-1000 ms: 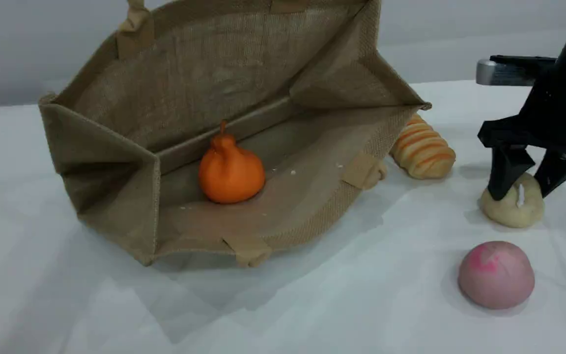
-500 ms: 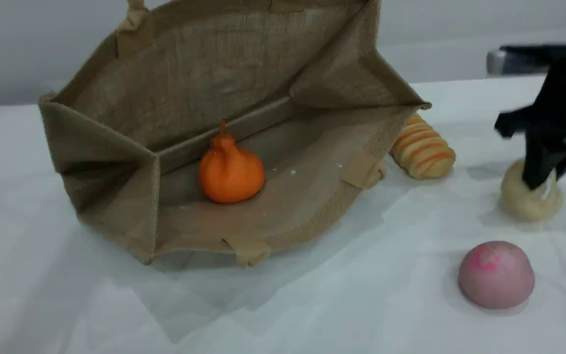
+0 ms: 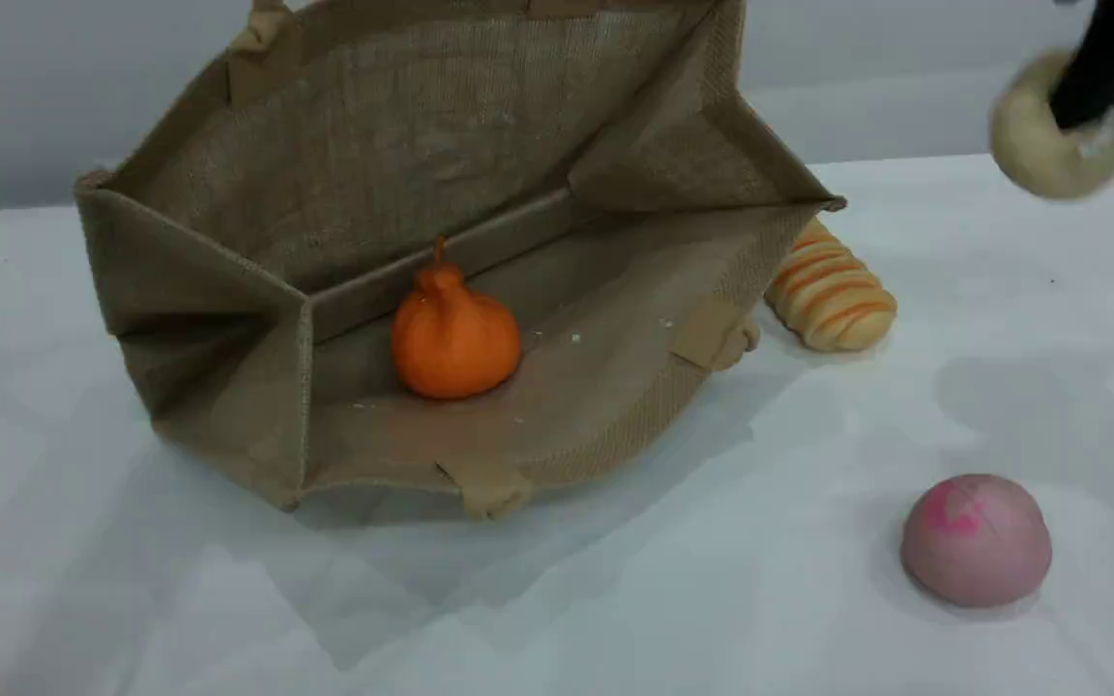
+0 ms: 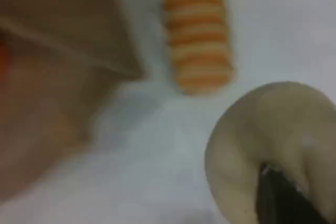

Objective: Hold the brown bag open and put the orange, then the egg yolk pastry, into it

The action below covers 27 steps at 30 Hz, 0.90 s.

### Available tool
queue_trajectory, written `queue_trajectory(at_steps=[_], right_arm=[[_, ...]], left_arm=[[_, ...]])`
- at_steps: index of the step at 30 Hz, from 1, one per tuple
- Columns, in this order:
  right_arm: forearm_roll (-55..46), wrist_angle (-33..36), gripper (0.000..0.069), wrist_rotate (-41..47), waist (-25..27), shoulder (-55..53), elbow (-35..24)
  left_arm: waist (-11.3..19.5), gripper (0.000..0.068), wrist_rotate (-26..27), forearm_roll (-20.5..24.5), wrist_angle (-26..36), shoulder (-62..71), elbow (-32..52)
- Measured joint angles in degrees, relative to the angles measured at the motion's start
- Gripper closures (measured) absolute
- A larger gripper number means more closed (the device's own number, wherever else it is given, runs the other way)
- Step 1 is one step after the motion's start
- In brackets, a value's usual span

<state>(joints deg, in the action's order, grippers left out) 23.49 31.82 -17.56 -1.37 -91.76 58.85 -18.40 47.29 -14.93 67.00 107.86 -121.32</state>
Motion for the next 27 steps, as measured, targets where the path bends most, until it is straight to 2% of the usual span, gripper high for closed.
queue_trajectory(at_steps=[4,7,17,27], right_arm=[[10.4,-3.7,0.0653,-9.1,-4.1,7.2,-5.8],[17.1,-5.0,0.0653,-16.0,-8.4,9.2,-7.6],[33.0,-16.2,0.0653,-31.4,-23.5,4.2,-7.7],[45.8,-27.3,0.0653,-44.7,-30.8,-5.6,-6.2]], left_arm=[[0.0,0.0589,-0.1,0.0,0.0,0.0,0.0],[0.0,0.0589,-0.1,-0.1,0.0,0.0,0.0],[0.0,0.0589,-0.3,-0.3,-0.1,0.0,0.0],[0.0,0.0589,-0.3,-0.3,-0.1,0.0,0.0]])
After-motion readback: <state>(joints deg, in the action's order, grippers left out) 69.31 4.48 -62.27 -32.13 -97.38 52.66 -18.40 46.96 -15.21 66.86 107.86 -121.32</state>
